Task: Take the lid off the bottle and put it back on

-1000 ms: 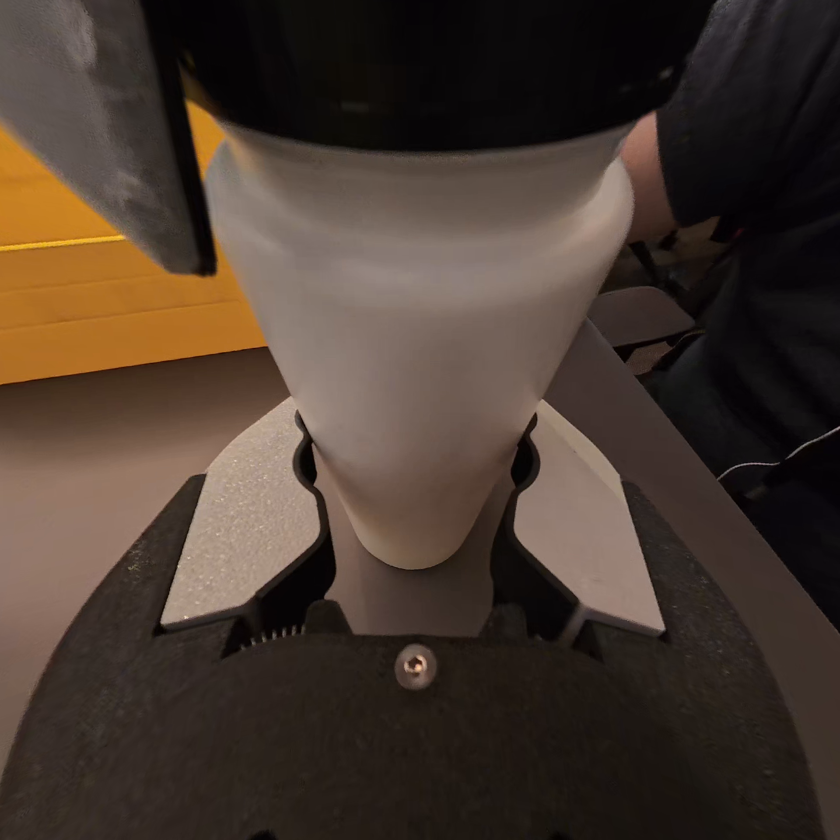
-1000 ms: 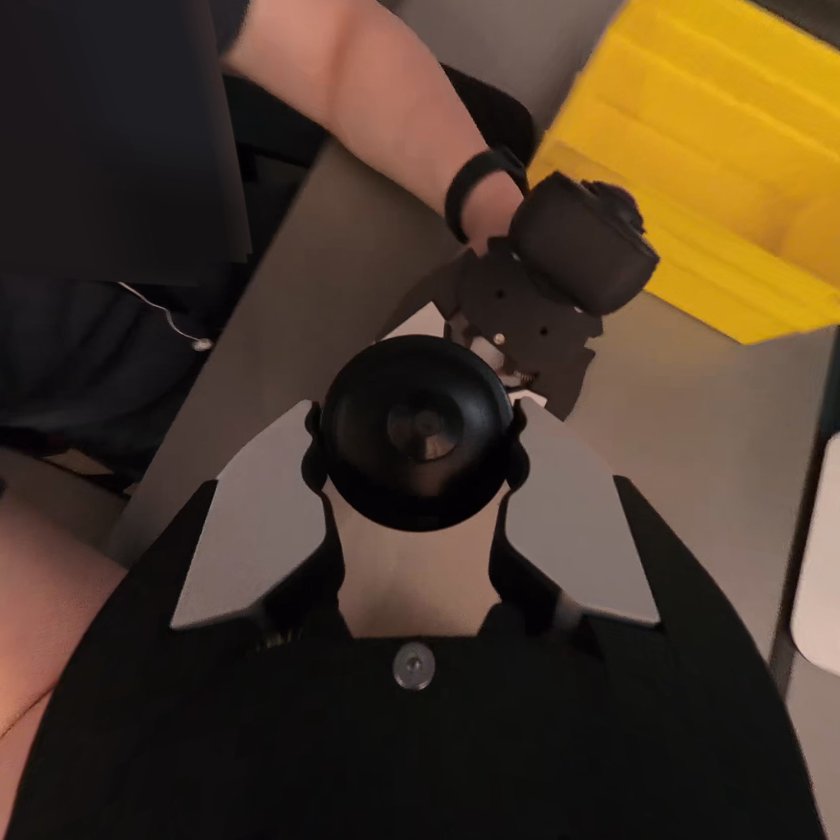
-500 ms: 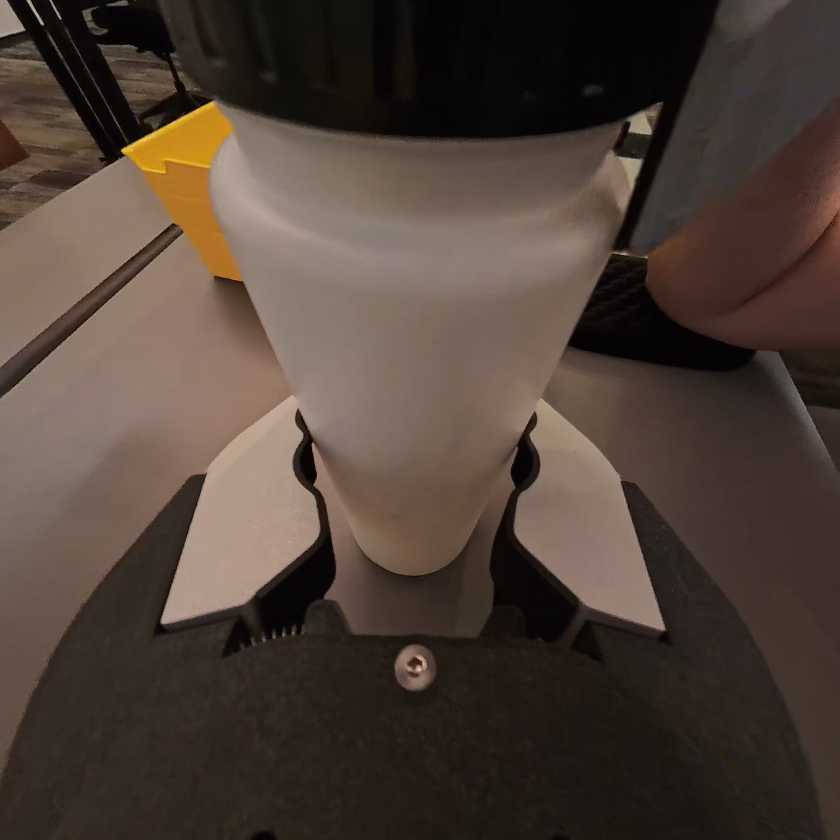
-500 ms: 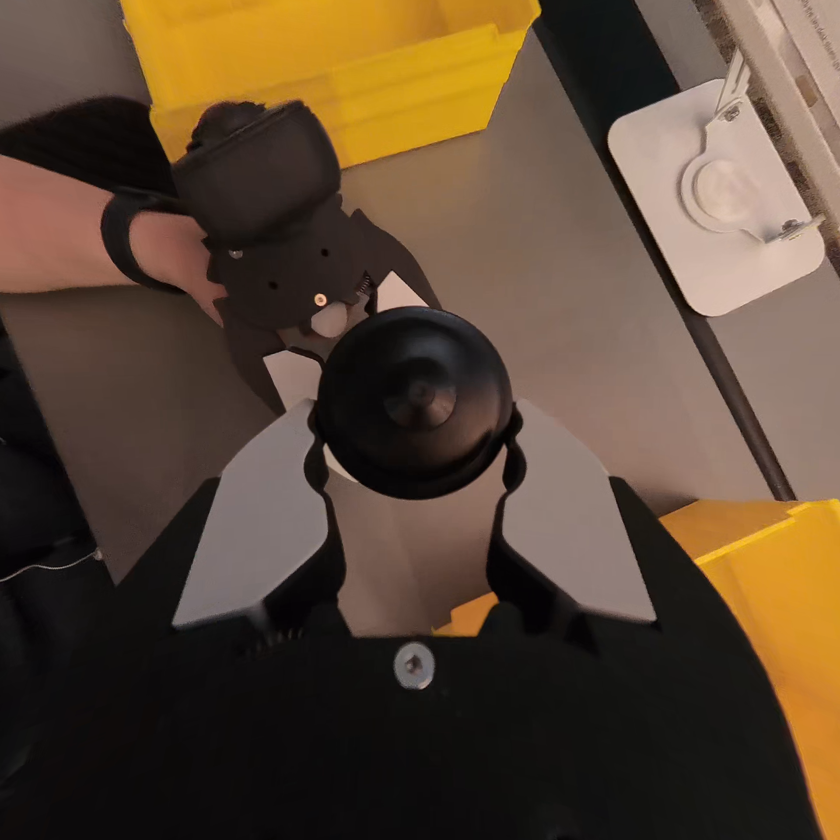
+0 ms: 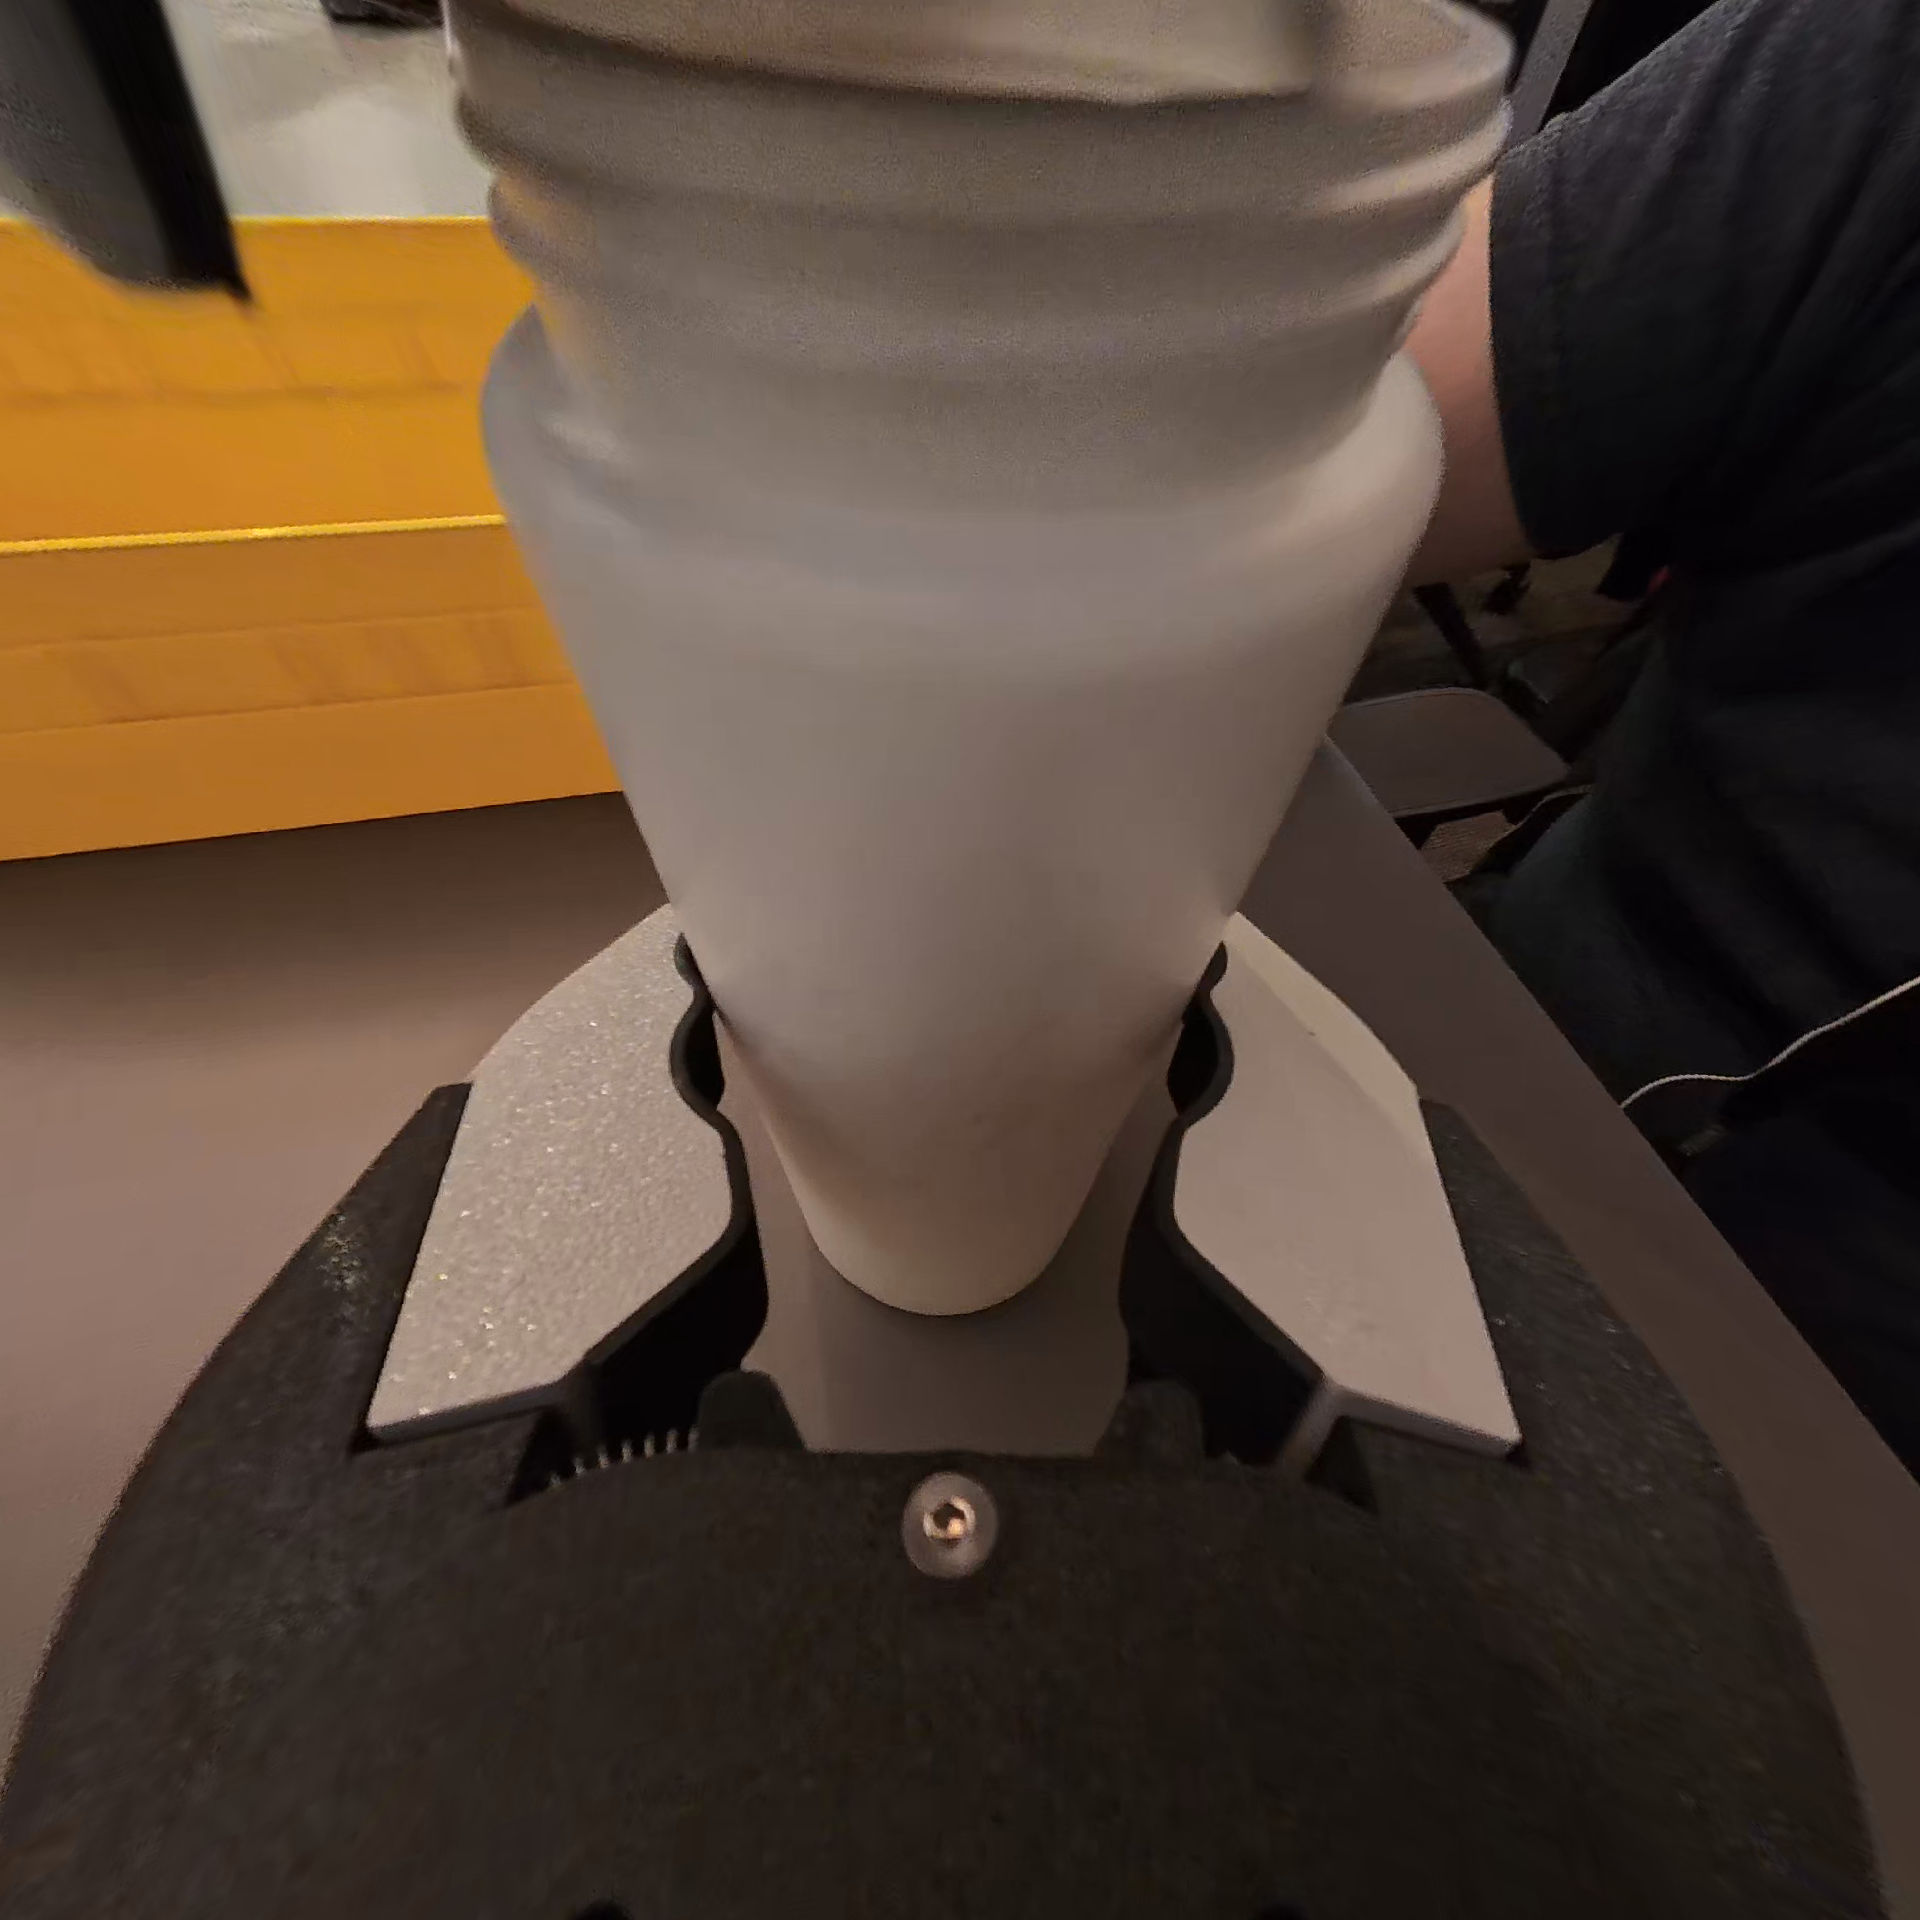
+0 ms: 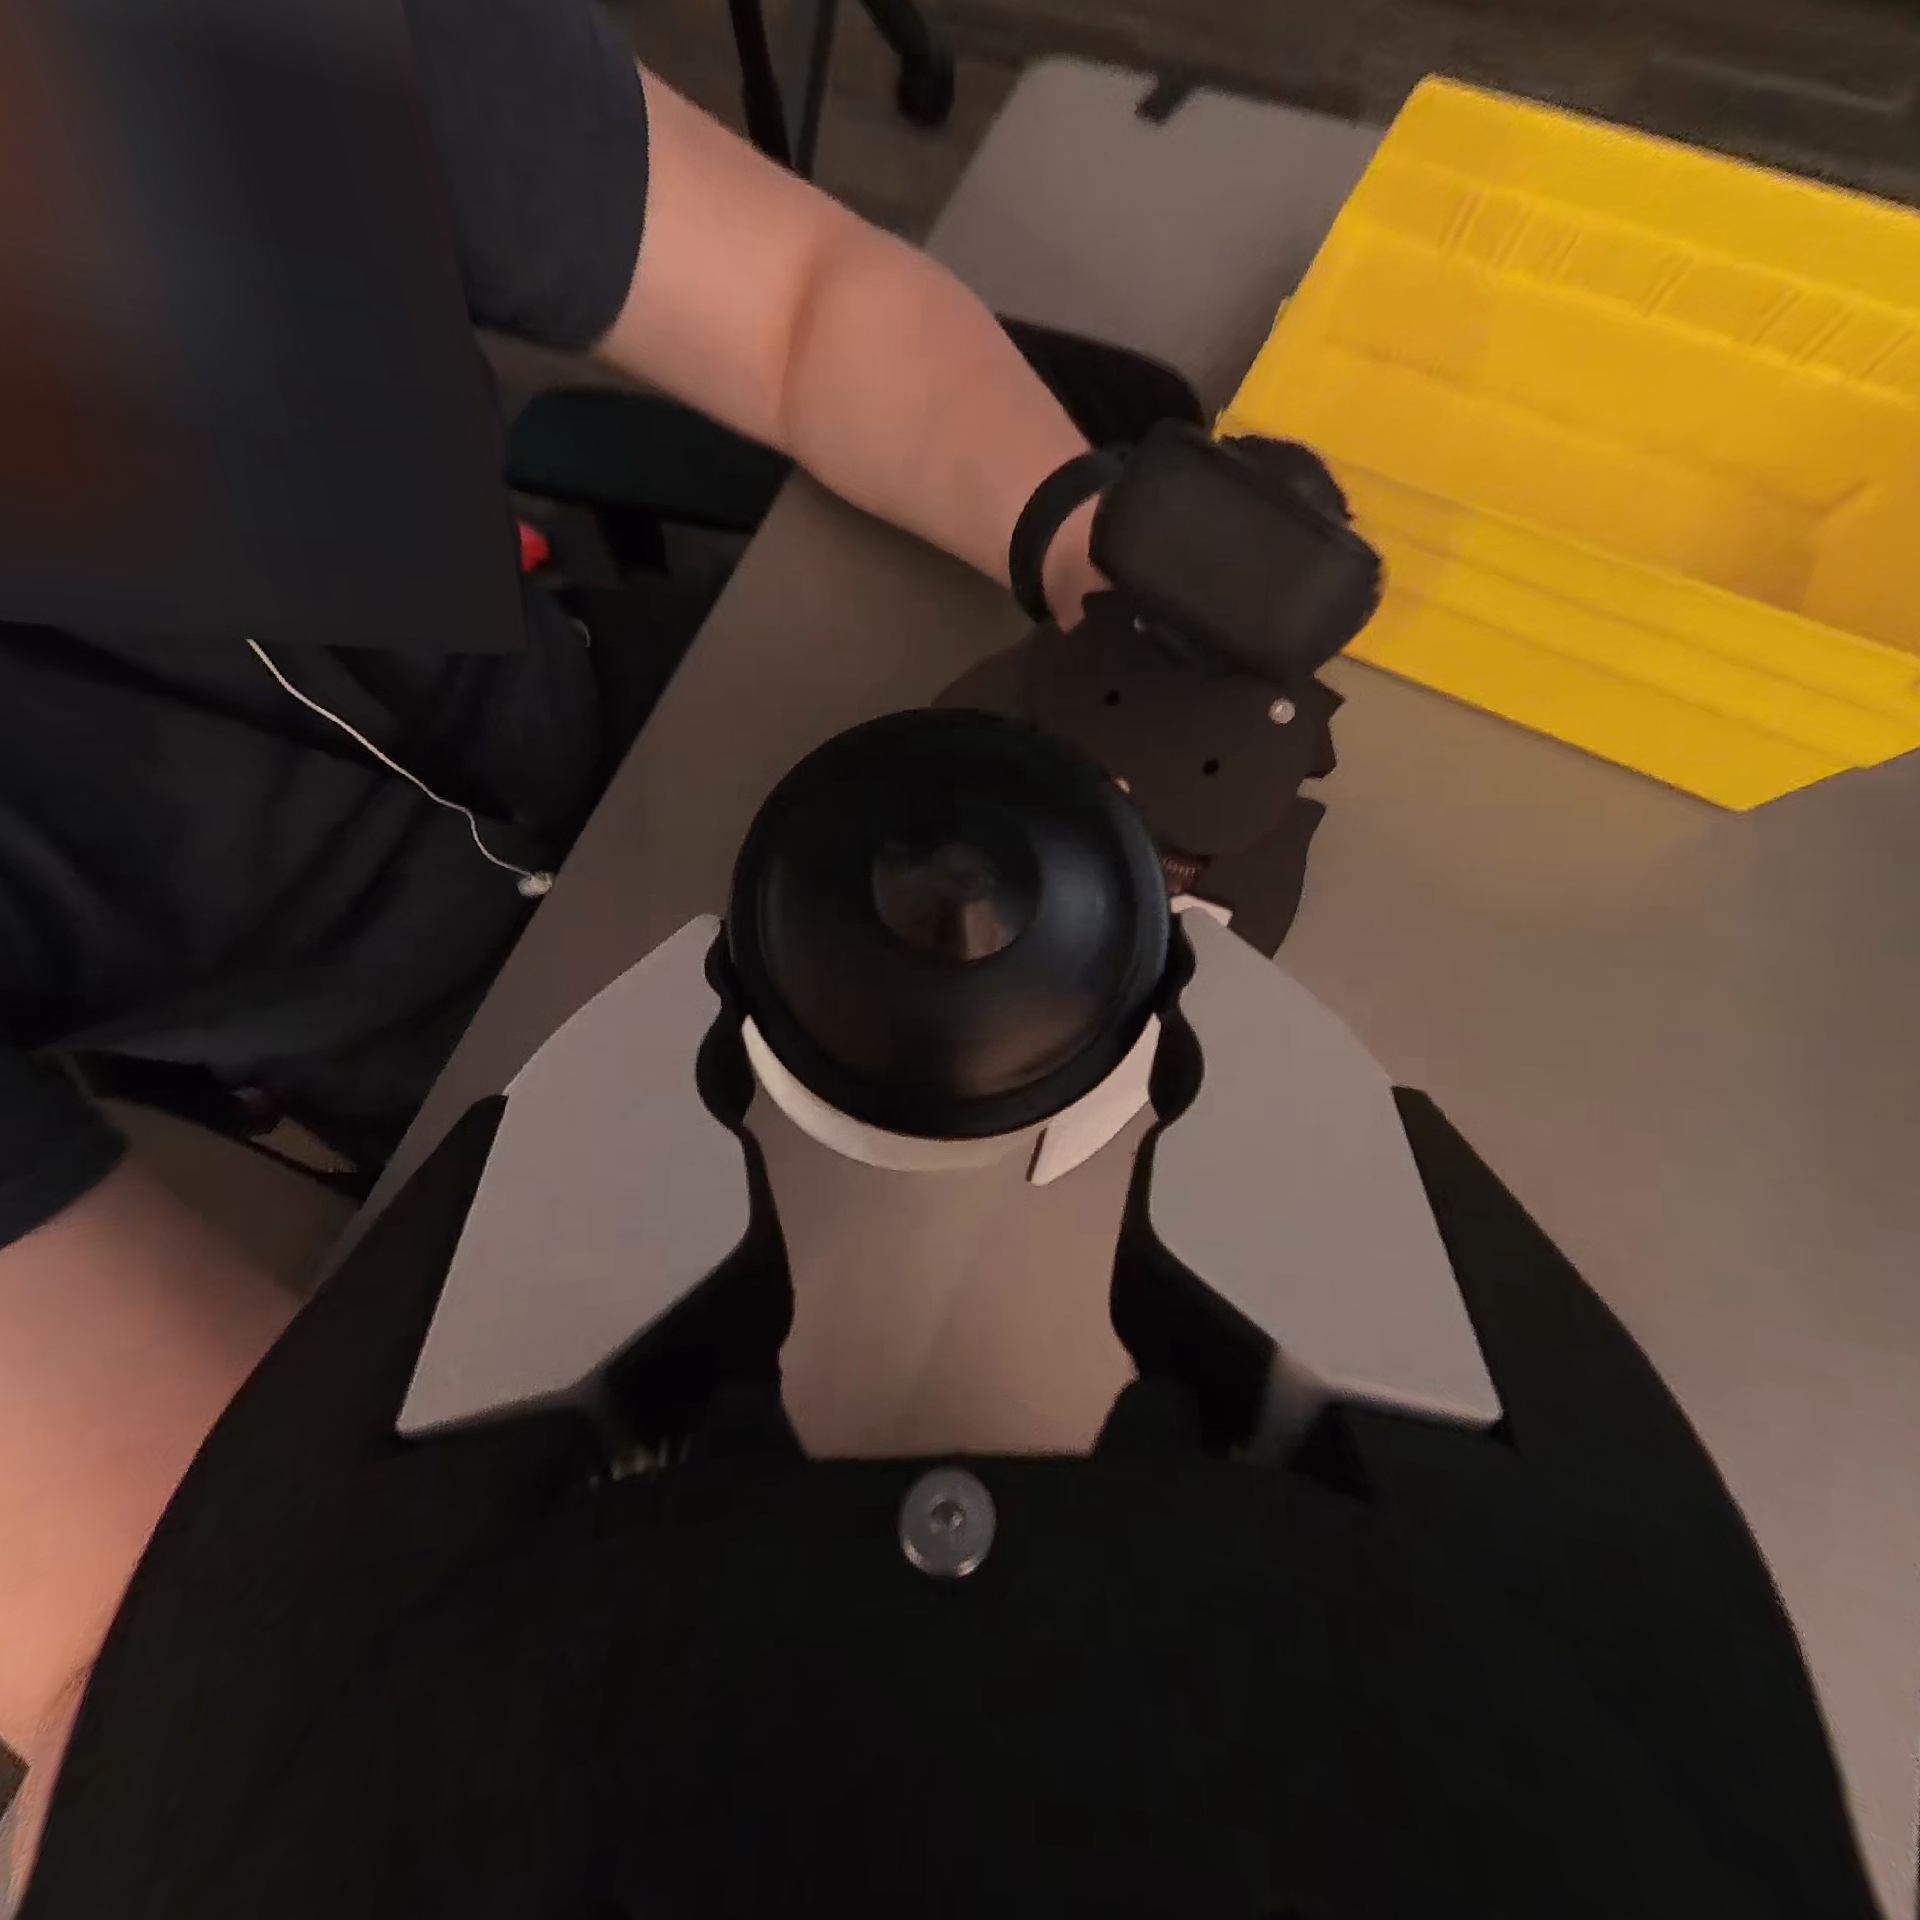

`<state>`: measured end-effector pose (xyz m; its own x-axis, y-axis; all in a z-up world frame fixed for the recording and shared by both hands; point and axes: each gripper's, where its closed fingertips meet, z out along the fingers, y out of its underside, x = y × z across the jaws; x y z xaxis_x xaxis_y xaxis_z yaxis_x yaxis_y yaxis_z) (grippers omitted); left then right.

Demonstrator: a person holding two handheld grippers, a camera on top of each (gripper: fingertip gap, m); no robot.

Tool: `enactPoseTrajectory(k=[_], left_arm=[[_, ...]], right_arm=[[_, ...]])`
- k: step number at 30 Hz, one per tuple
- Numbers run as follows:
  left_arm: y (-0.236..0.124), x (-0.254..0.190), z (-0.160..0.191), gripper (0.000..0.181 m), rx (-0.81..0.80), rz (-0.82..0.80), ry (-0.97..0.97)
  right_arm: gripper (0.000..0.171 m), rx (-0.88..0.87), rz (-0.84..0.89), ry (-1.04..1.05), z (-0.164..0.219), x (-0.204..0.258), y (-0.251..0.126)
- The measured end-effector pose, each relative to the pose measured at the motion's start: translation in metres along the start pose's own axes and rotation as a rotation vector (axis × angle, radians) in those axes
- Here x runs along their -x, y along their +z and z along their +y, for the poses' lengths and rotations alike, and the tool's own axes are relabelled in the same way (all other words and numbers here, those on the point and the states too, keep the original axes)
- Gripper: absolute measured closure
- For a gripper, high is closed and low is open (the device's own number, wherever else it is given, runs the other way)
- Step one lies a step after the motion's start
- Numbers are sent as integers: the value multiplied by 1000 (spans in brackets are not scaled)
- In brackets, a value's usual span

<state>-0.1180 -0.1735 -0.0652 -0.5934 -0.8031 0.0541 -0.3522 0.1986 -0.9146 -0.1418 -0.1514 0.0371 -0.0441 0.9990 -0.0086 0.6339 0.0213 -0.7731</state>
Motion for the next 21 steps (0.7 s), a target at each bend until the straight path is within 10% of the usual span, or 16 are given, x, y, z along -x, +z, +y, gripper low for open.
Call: enactPoseTrajectory(k=[10,15,21], left_arm=[[-26,65,7,95,-39,-347,-118],[-41,84,10,95,-83,-439,-179],[-37,81,10,95,-64,-434,-147]], right_arm=[[94,-79,514,185,10,-69,-78],[94,233,1033,857,177,-121,-177],[94,551,963,1286,302,-90,-182]])
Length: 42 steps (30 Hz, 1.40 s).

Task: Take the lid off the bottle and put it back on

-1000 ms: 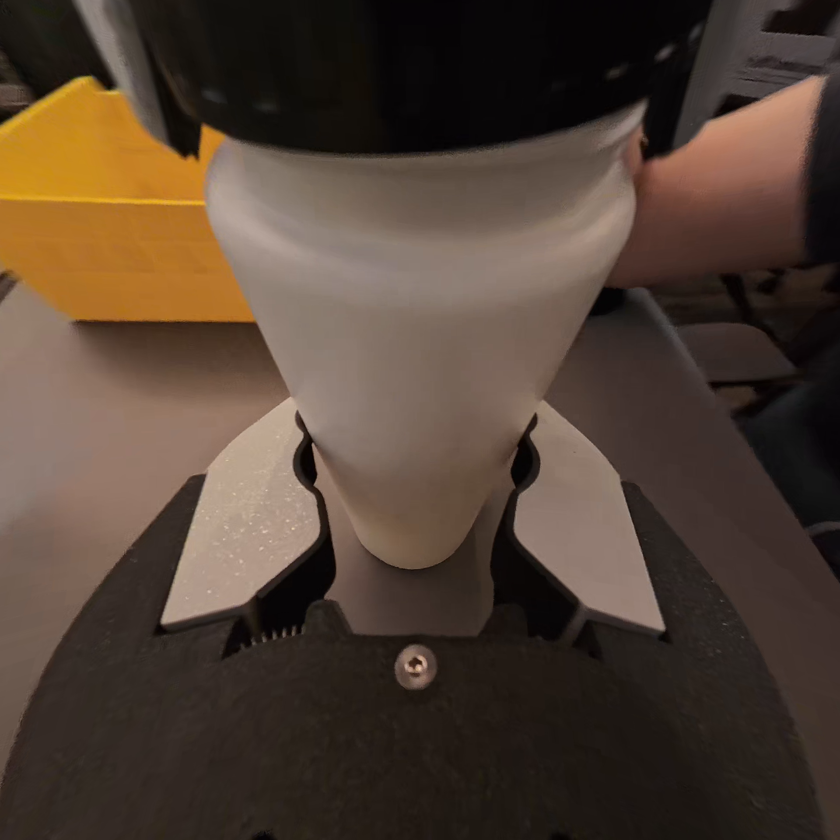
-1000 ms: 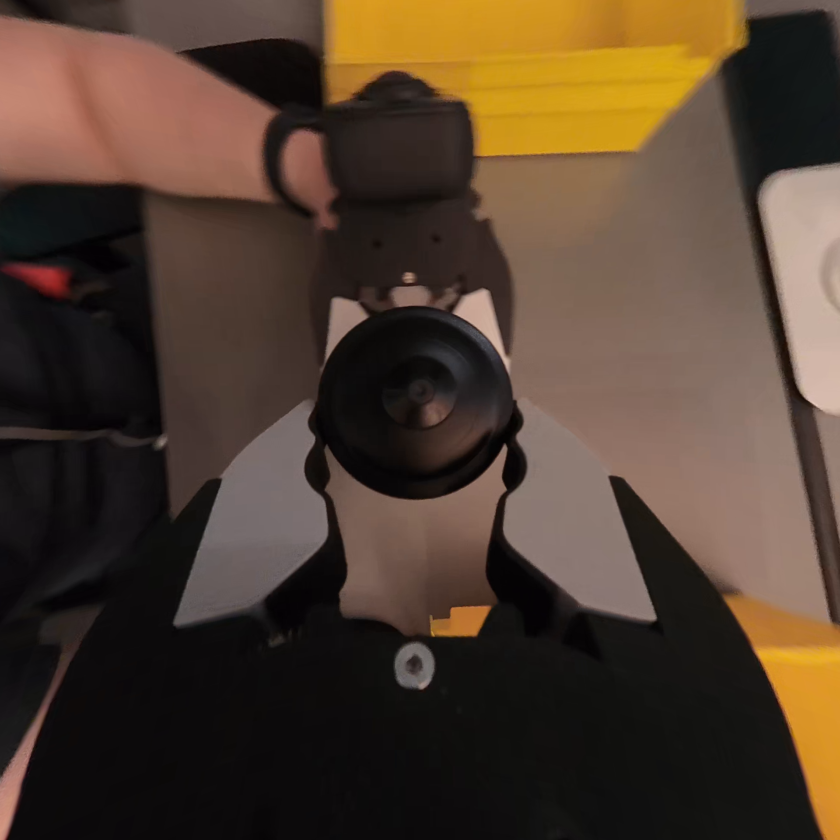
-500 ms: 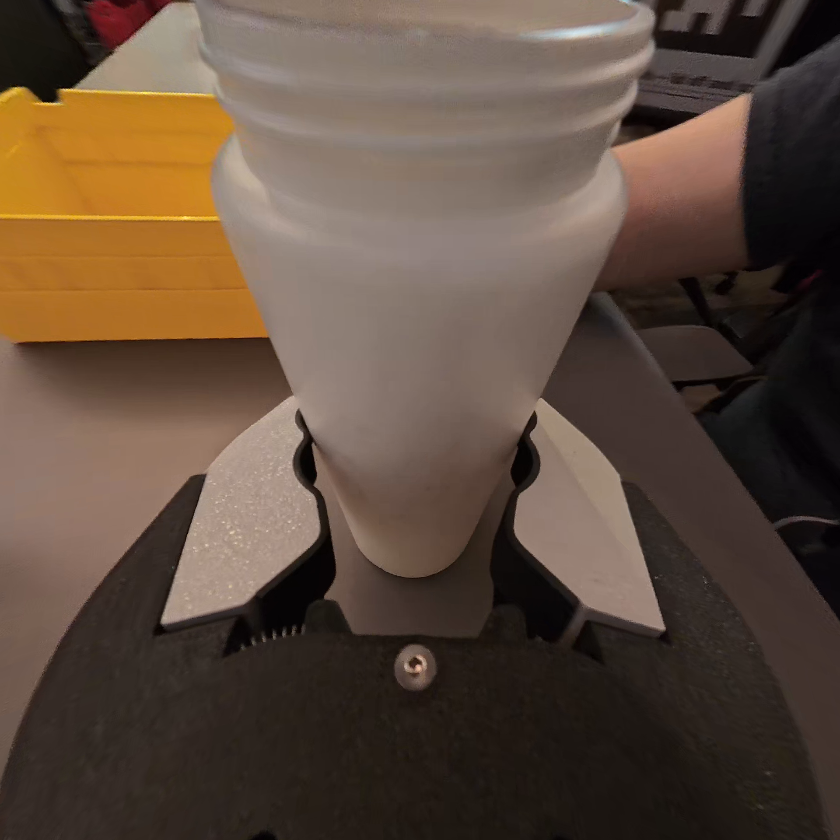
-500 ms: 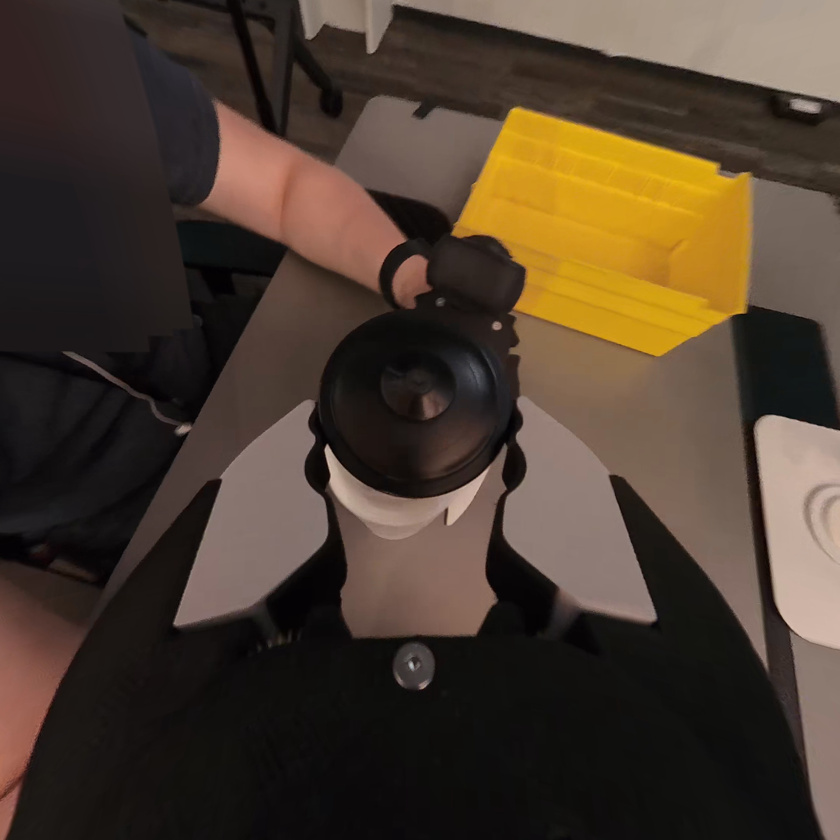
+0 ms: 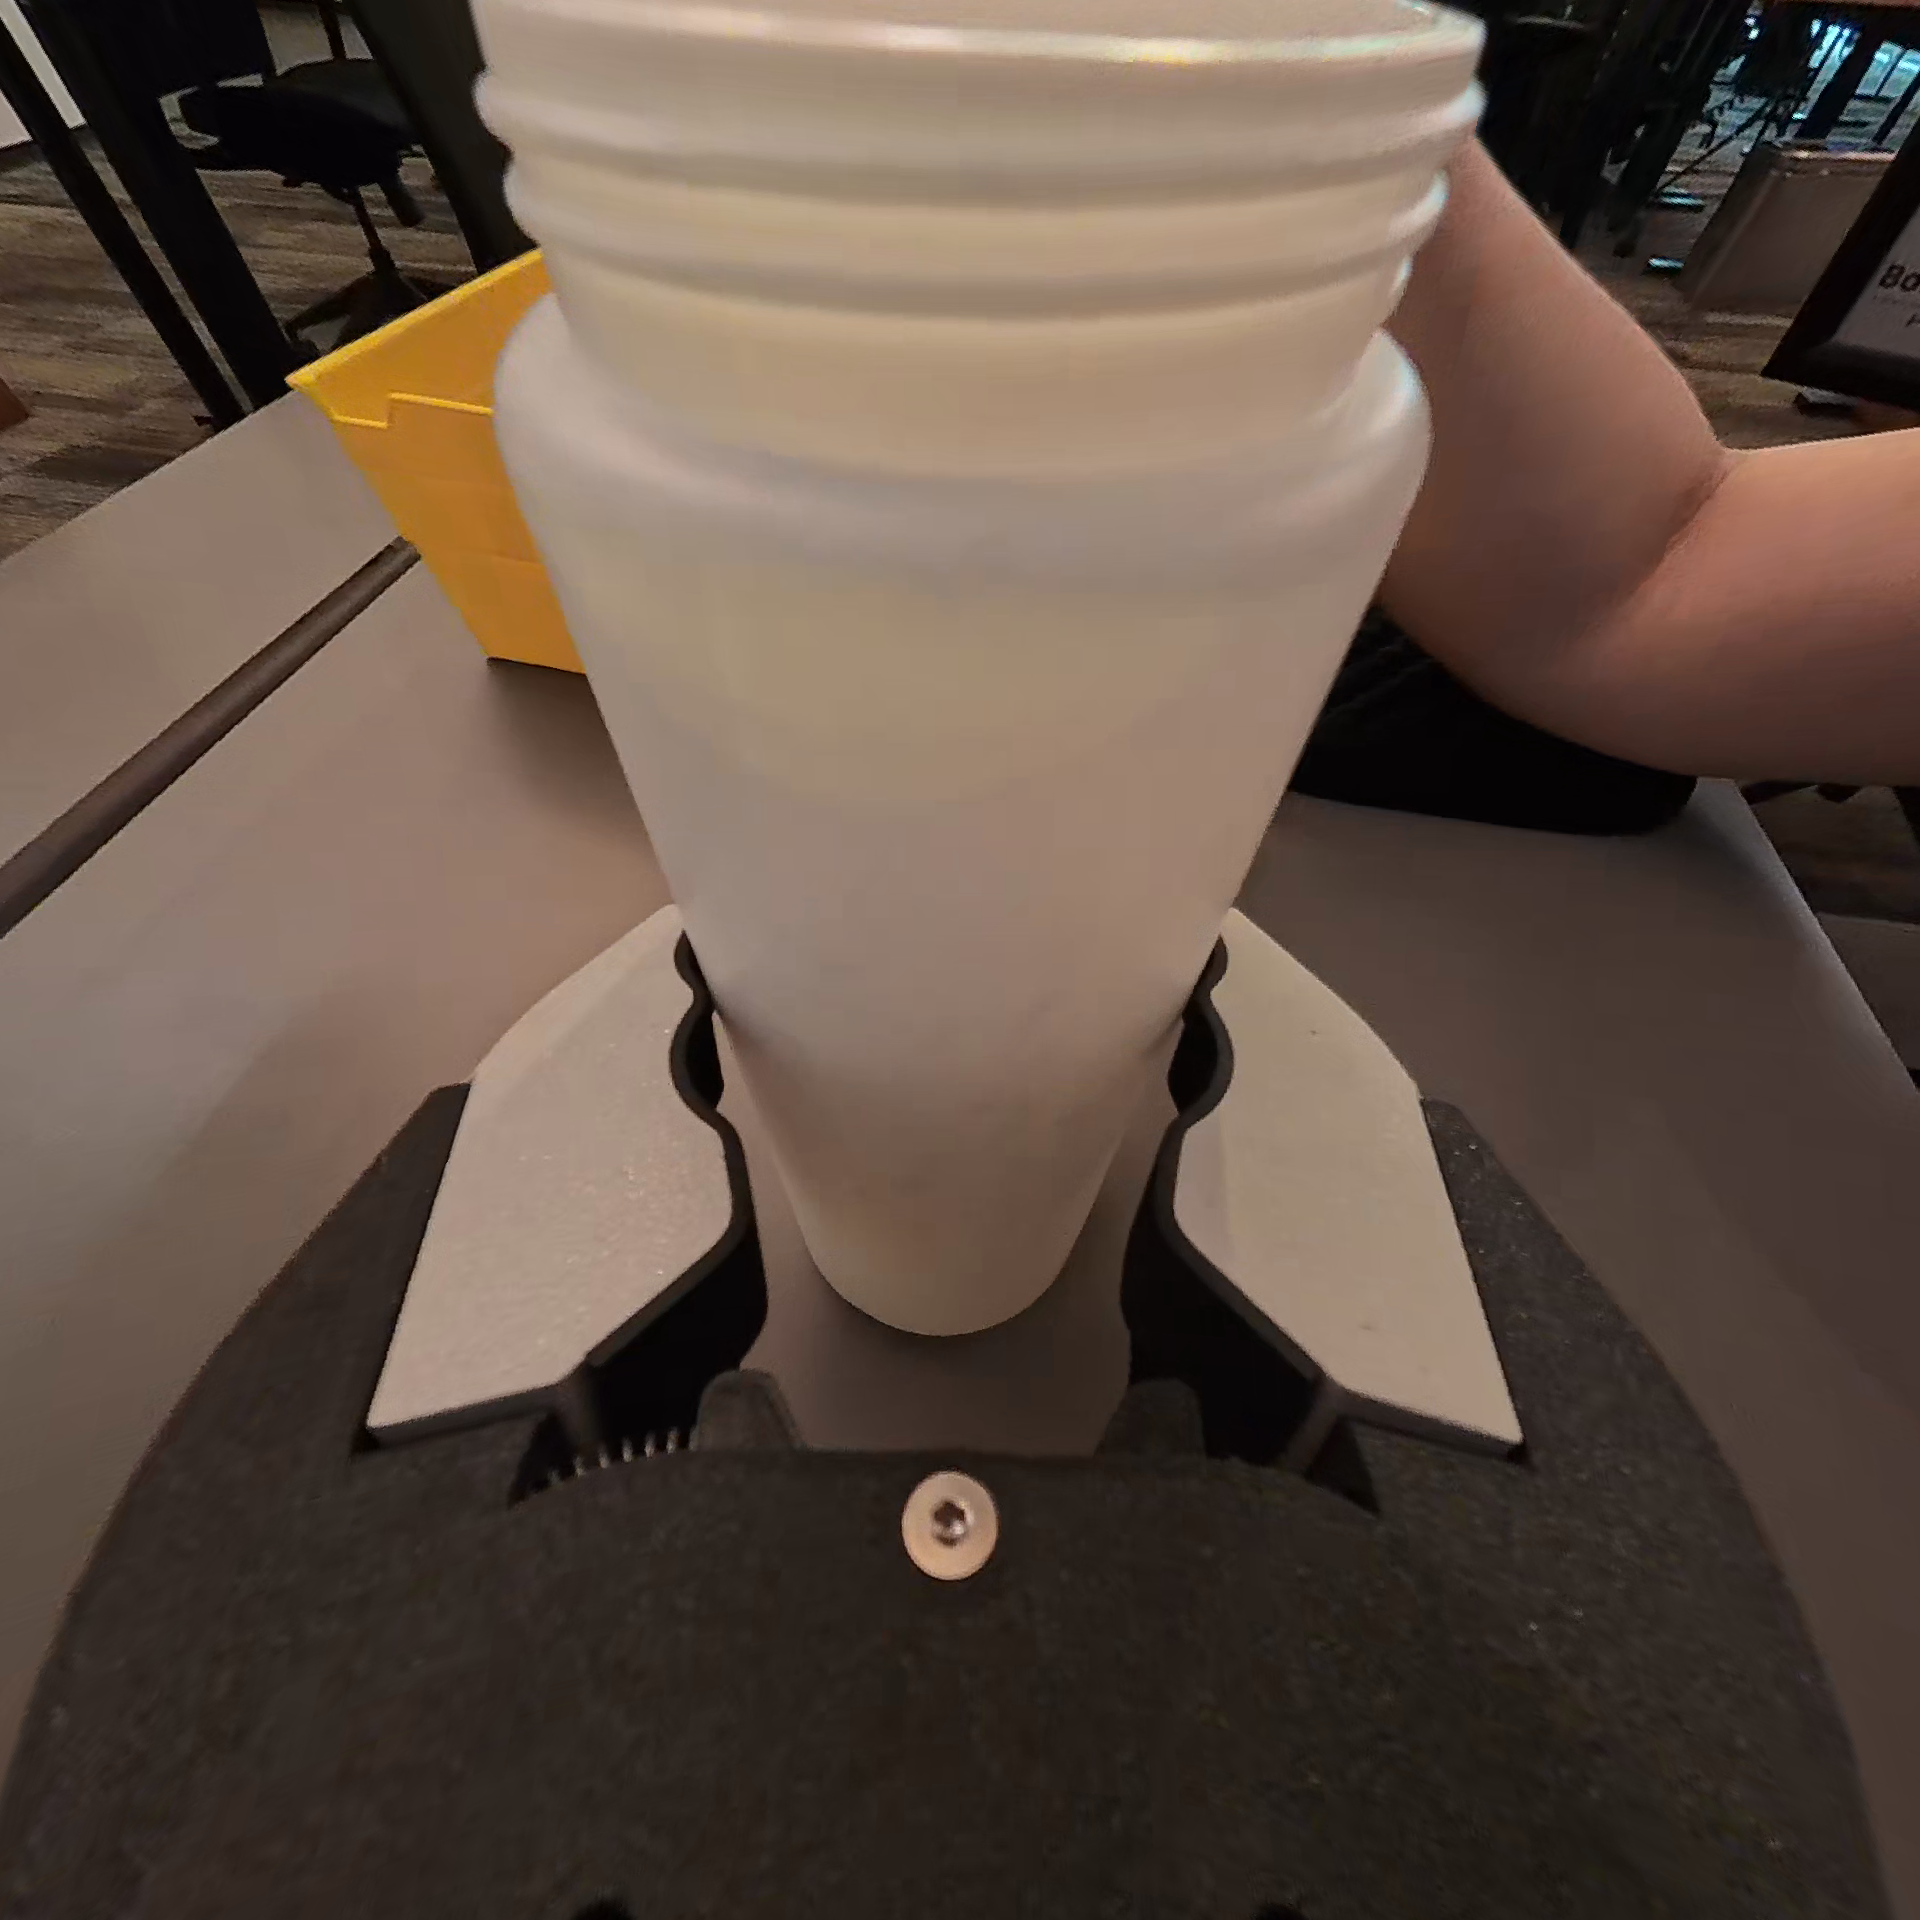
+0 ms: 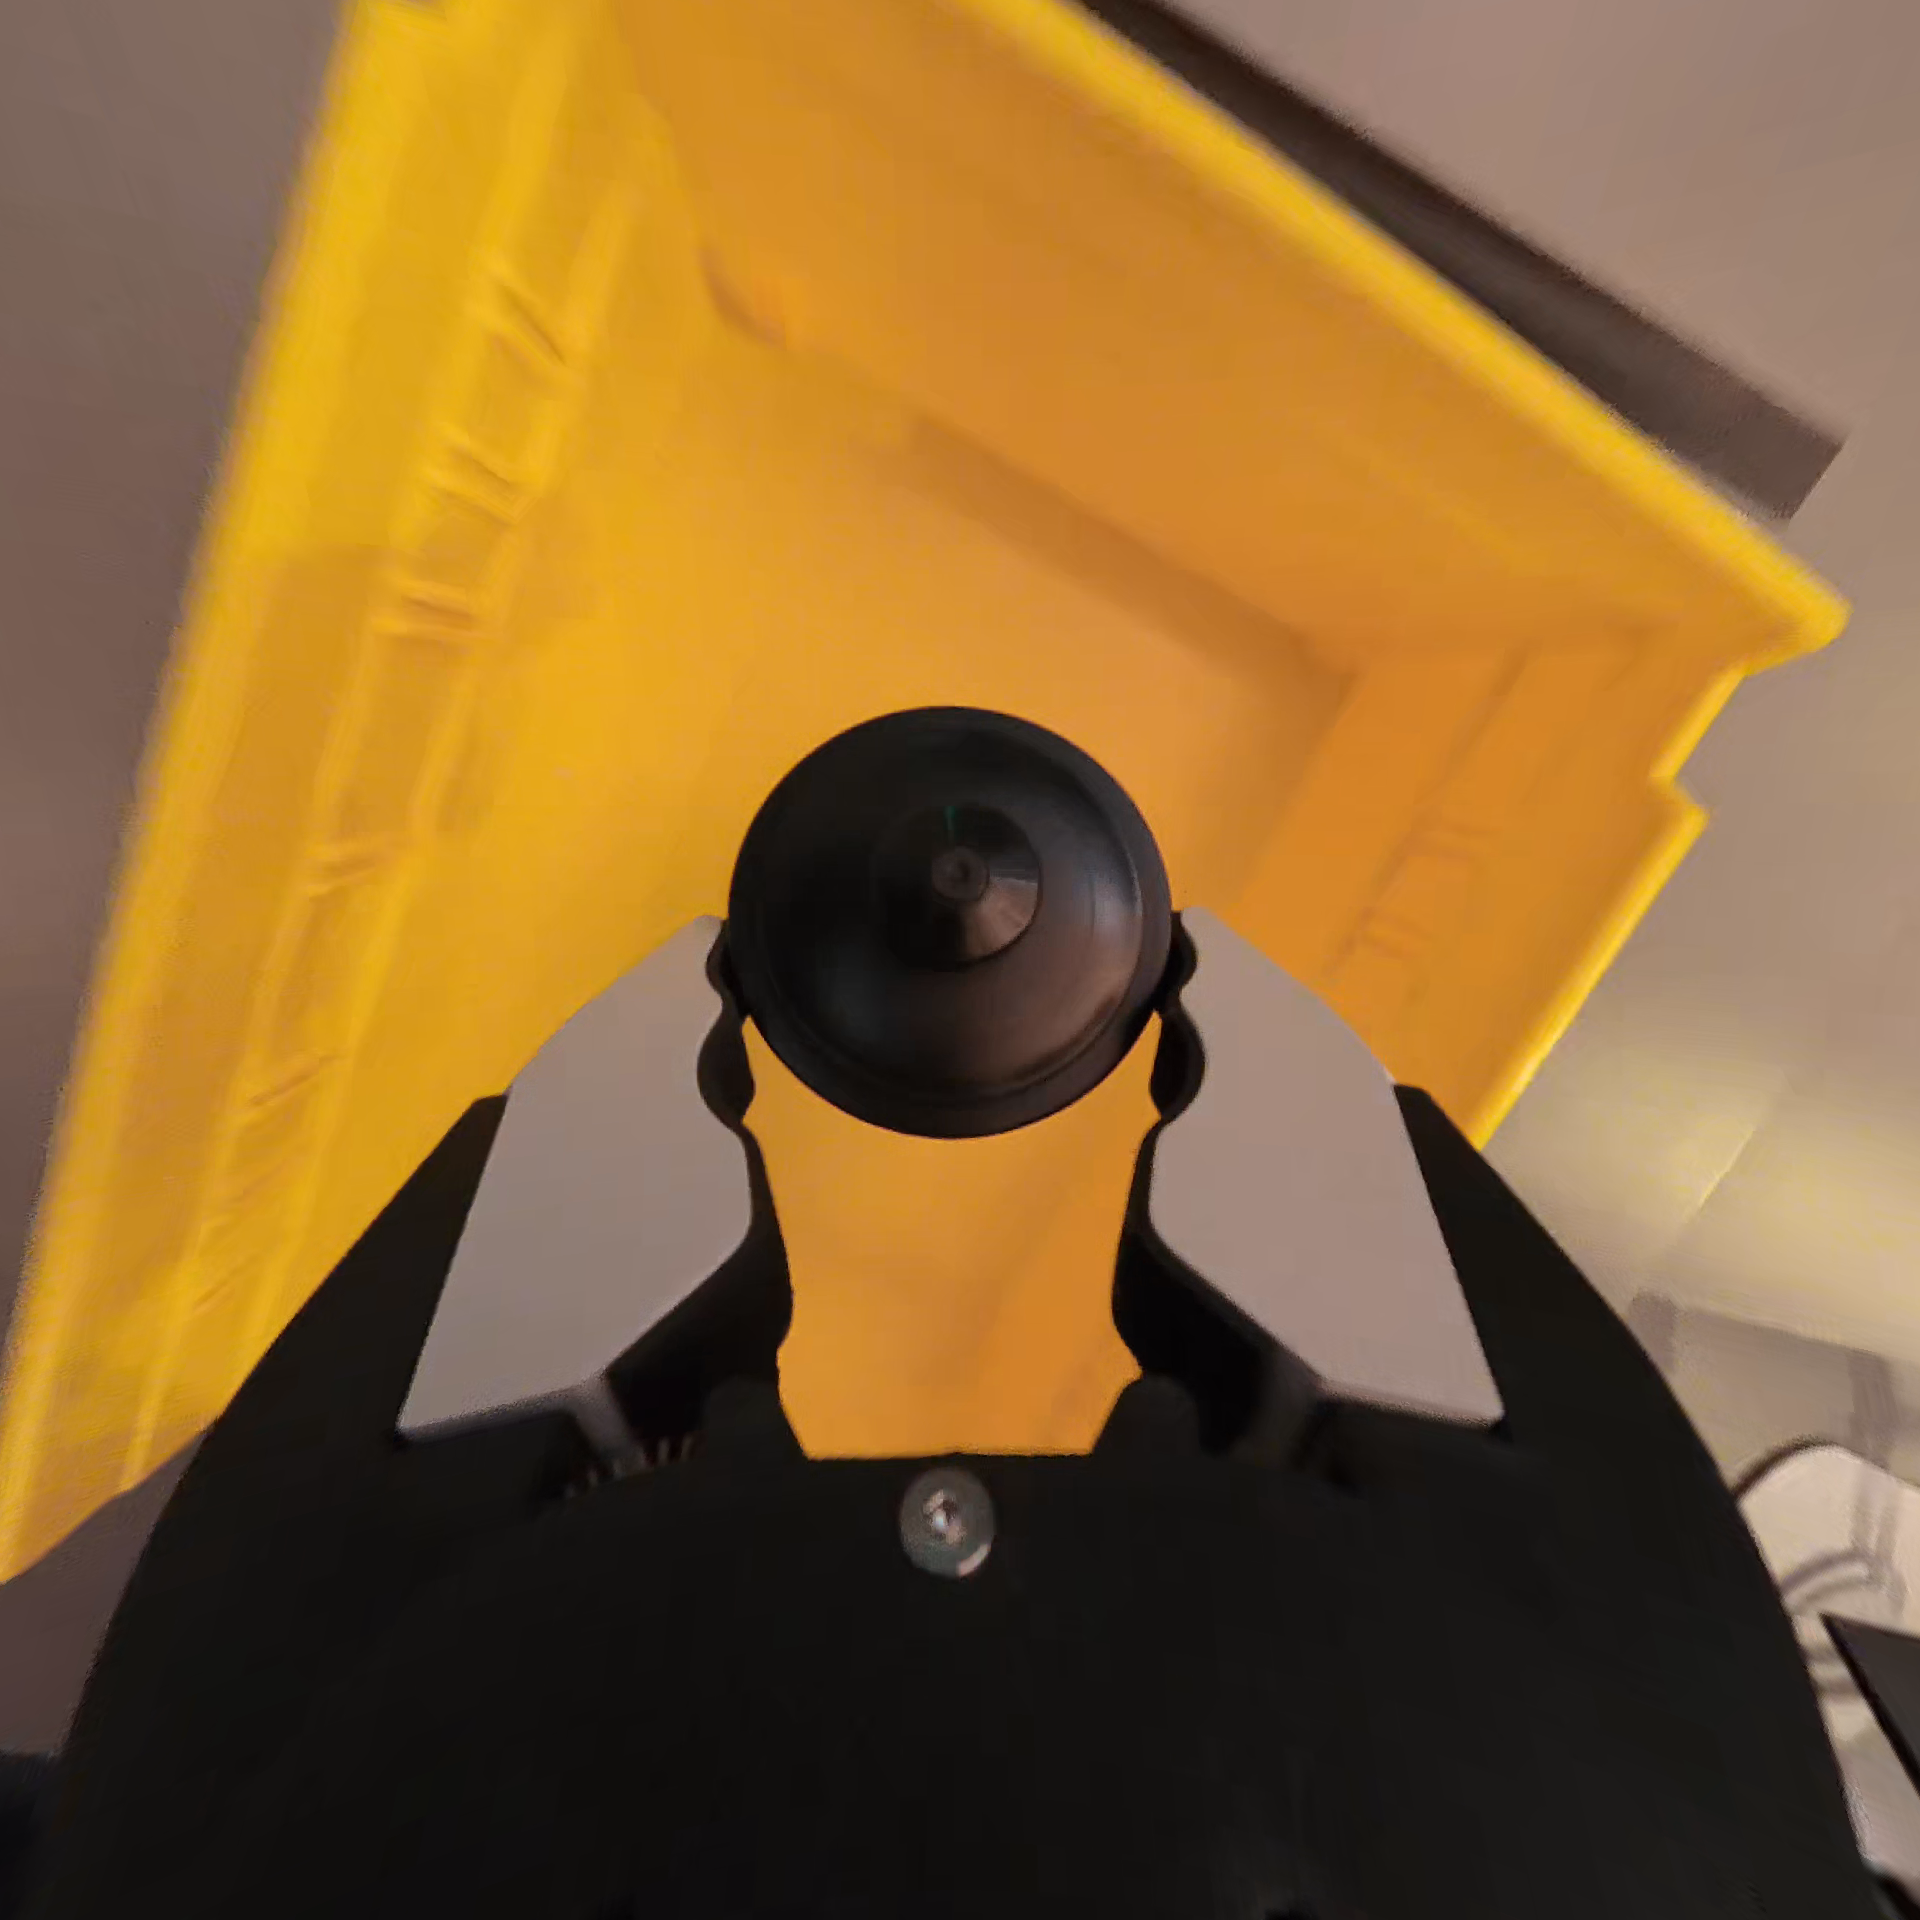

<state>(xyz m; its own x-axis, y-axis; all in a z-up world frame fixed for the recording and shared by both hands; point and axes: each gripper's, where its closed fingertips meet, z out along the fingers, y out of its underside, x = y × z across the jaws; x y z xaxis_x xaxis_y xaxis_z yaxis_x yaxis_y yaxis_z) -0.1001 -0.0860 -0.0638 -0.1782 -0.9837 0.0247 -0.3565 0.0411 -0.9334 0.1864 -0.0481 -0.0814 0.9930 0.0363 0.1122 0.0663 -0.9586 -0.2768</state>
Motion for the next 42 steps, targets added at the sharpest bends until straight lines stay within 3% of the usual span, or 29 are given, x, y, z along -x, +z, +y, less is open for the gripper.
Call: enactPoseTrajectory(k=[5,17,21,26,29,31,35,39,42], left_arm=[[0,0,0,95,-7,3,-6],[0,0,0,95,-9,-8,-10],[-2,6,0,95,-21,-33,-35],[-8,12,-6,95,-45,-57,-55],[-19,18,-20,95,-94,-79,-86],[-30,22,-32,95,-145,-90,-127],[-54,26,-58,95,-268,-75,-217],[-68,27,-70,95,-315,-74,-221],[-70,24,-74,95,-322,-67,-196]], right_arm=[[94,158,37,8,19,-16,41],[94,159,95,106,15,-36,75],[94,125,127,115,14,-41,55],[97,-194,171,104,-30,-34,-17],[101,-570,82,-23,-78,13,-87],[101,-853,-111,-202,-100,79,-141],[94,-1208,-575,-544,-86,211,-217],[93,-1129,-835,-689,-64,286,-221],[93,-1003,-817,-716,-64,310,-194]])
